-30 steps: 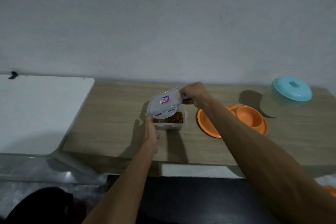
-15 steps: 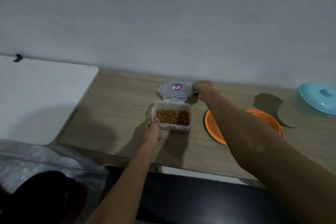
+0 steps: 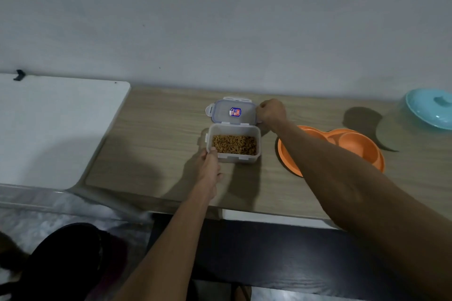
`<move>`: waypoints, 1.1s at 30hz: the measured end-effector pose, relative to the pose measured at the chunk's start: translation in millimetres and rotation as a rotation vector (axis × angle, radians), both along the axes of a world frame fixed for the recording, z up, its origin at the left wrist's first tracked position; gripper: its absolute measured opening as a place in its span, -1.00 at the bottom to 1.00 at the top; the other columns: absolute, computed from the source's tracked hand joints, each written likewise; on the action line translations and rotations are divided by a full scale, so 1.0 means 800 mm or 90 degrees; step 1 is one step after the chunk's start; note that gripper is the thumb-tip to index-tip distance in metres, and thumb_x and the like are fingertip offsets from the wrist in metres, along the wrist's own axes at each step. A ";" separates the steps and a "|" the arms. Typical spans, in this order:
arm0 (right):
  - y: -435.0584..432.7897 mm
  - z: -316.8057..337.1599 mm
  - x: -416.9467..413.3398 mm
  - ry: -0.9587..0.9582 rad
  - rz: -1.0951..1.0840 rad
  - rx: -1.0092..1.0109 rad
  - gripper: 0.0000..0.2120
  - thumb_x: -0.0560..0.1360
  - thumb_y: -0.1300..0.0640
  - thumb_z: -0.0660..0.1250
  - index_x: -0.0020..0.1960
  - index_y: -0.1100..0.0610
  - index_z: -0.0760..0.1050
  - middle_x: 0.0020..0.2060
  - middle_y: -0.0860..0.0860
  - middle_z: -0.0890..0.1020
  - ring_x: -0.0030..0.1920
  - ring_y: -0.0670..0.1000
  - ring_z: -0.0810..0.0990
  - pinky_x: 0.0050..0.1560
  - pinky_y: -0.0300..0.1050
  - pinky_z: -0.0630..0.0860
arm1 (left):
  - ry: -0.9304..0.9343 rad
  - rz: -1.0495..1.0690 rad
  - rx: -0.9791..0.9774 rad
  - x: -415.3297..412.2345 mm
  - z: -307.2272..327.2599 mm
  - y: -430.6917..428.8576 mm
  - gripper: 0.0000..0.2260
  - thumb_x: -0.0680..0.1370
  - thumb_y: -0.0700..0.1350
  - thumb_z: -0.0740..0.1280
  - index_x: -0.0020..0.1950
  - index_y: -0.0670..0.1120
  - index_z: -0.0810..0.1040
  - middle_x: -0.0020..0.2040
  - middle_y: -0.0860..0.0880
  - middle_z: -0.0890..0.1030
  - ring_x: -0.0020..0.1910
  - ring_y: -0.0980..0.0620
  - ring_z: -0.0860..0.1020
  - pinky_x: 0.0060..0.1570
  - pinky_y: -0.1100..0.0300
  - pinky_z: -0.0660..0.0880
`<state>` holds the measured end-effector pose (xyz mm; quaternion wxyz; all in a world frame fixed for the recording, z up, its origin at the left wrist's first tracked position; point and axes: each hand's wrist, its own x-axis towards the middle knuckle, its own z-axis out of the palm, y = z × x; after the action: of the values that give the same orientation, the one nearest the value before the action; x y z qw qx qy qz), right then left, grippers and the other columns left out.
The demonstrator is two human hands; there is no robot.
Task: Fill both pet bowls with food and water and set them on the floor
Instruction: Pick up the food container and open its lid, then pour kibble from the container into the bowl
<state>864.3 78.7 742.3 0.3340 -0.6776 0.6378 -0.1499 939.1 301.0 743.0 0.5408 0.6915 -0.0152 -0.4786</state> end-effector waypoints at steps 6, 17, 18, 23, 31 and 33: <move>0.066 0.033 -0.023 -0.075 0.000 0.138 -0.49 0.41 -0.13 0.38 0.07 0.32 0.54 -0.04 0.22 0.64 -0.12 0.26 0.67 -0.19 0.16 0.68 | 0.009 -0.019 0.000 0.000 0.008 0.000 -0.63 0.68 0.04 0.11 0.47 -0.02 0.33 0.38 -0.15 0.41 0.36 -0.14 0.40 0.31 -0.07 0.42; 0.147 0.061 -0.045 -0.209 -0.075 0.296 -0.78 0.51 0.25 0.32 0.09 0.37 0.46 -0.04 0.22 0.58 -0.15 0.29 0.64 -0.44 0.07 0.64 | 0.029 -0.091 -0.017 0.006 0.008 0.010 -0.44 0.66 0.22 -0.04 0.58 -0.06 0.17 0.51 -0.19 0.28 0.46 -0.16 0.31 0.40 -0.05 0.32; 0.149 0.068 -0.051 -0.228 -0.086 0.292 -0.79 0.51 0.27 0.31 0.09 0.37 0.45 -0.06 0.21 0.56 -0.14 0.29 0.63 -0.43 0.10 0.64 | 0.029 -0.091 -0.014 0.005 0.008 0.012 -0.37 0.62 0.29 -0.07 0.59 -0.05 0.14 0.52 -0.19 0.26 0.47 -0.16 0.30 0.43 -0.07 0.31; 0.145 0.103 -0.107 -0.317 -0.153 0.234 -0.82 0.54 0.27 0.28 0.11 0.33 0.47 -0.04 0.23 0.58 -0.11 0.29 0.64 -0.12 0.31 0.64 | -0.238 -0.217 0.116 -0.002 0.014 0.011 -0.13 0.45 0.51 -0.01 0.39 -0.16 0.45 0.34 -0.21 0.50 0.28 -0.21 0.49 0.22 0.05 0.40; 0.112 0.129 -0.222 -0.371 -0.238 0.146 -0.64 0.53 0.16 0.39 0.21 0.36 0.44 0.01 0.28 0.54 -0.13 0.26 0.62 -0.33 0.11 0.66 | -0.509 -0.442 0.030 -0.087 0.029 -0.043 -0.52 0.56 -0.03 0.32 0.40 -0.23 0.34 0.35 -0.26 0.35 0.39 -0.24 0.32 0.34 -0.03 0.31; 0.106 0.128 -0.249 -0.377 -0.243 0.129 -0.61 0.51 0.13 0.41 0.21 0.36 0.44 -0.01 0.29 0.56 -0.11 0.24 0.64 -0.25 0.19 0.67 | -0.572 -0.508 0.015 -0.109 0.027 -0.056 -0.51 0.53 0.01 0.36 0.37 -0.19 0.36 0.33 -0.23 0.37 0.37 -0.22 0.35 0.31 -0.03 0.33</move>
<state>664.9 163.7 844.6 0.5356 -0.4373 0.6398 -0.3355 852.0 256.6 764.9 0.2522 0.7728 -0.4956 -0.3059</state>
